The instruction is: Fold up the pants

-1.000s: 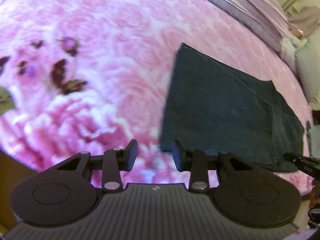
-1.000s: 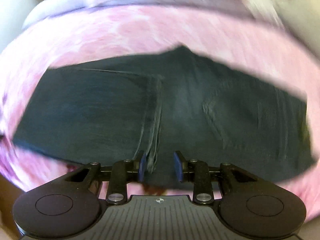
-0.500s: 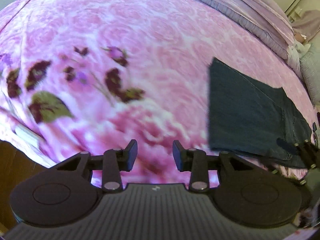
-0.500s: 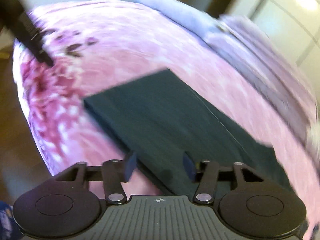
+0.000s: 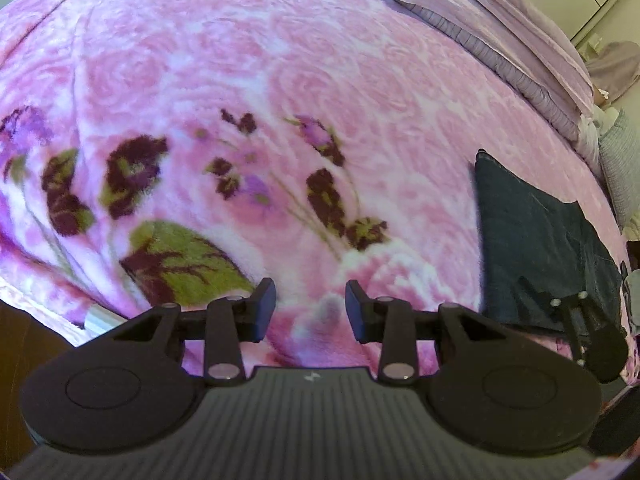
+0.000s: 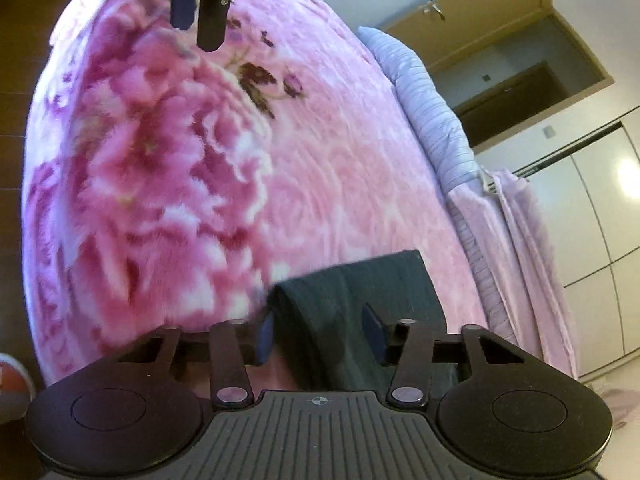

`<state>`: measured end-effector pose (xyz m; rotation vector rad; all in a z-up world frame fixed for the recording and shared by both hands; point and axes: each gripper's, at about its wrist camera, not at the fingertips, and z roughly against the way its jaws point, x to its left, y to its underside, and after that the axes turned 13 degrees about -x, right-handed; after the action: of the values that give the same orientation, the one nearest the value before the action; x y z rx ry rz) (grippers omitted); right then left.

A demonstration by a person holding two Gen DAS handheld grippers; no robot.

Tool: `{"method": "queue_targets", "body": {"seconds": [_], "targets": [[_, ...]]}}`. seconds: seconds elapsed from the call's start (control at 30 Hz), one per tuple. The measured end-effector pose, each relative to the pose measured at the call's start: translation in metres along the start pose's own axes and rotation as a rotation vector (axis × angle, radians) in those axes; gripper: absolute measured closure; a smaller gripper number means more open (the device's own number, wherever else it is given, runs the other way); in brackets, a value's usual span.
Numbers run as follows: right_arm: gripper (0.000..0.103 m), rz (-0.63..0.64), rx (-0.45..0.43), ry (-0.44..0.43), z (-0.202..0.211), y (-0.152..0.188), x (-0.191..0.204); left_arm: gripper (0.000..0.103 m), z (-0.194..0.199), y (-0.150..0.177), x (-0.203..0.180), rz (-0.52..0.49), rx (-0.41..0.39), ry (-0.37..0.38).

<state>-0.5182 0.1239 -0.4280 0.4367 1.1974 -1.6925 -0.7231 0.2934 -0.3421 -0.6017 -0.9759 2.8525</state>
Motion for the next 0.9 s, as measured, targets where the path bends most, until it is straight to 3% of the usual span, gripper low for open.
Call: {"method": "queue_targets", "body": {"seconds": [0.13,0.3,0.43,0.53,0.63,0.8,0.9], "targets": [[0.098,-0.041,0.022,0.025,-0.006,-0.005,-0.004,0.071,-0.002,-0.004,-0.003,0.002,0.005,0.006],[0.099,-0.396,-0.021,0.101,0.014,-0.009,-0.069,0.071,-0.004,-0.017,-0.026,-0.03,0.004,0.036],[0.099,-0.734,-0.047,0.214,0.041,0.011,-0.144,0.071,-0.014,-0.028,-0.068,-0.076,-0.004,0.09],[0.099,-0.974,-0.066,0.32,0.071,0.045,-0.204,0.071,-0.023,-0.035,-0.114,-0.118,-0.016,0.148],[0.099,-1.114,-0.093,0.43,0.106,0.087,-0.256,0.071,-0.033,-0.037,-0.168,-0.169,-0.023,0.213],[0.099,-1.228,-0.103,0.62,0.183,0.184,-0.335,0.071,-0.051,-0.025,-0.268,-0.227,-0.018,0.317],[0.099,-1.275,-0.059,0.72,0.222,0.255,-0.355,0.071,-0.067,-0.006,-0.332,-0.251,-0.003,0.374]]}}
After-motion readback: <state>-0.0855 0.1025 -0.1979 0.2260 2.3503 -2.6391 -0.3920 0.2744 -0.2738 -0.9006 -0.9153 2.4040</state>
